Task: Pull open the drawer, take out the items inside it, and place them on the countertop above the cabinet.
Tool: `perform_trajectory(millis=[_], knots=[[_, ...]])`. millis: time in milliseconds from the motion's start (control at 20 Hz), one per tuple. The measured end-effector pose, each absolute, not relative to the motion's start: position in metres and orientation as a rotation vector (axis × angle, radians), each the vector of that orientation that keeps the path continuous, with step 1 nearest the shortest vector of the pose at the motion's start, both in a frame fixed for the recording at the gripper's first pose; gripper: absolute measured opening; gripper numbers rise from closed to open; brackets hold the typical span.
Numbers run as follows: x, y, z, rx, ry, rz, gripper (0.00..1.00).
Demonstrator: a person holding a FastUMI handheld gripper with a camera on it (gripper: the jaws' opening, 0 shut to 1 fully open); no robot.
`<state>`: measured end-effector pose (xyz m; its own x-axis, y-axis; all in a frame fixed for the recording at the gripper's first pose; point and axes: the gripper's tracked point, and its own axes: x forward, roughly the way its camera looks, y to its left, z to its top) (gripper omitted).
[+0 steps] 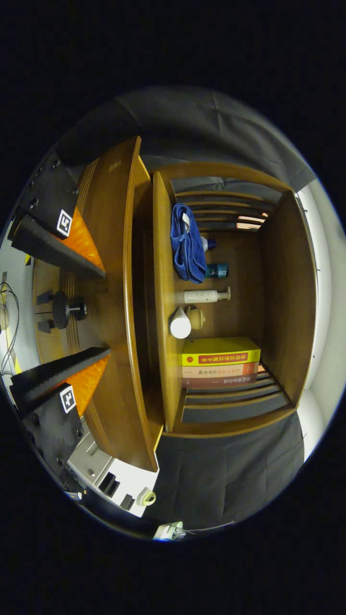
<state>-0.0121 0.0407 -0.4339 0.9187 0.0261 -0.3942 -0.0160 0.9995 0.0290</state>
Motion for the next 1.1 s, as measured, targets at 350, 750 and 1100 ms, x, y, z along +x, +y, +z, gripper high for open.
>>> perform_trajectory(millis=[350,750,1100], knots=[[0.057,0.051,-0.449,-0.014,0.402,0.026,0.96],[0.065,0.034,-0.411,0.006,0.372,0.017,0.99],[0.104,0.008,-0.239,0.035,0.21,0.028,0.99]])
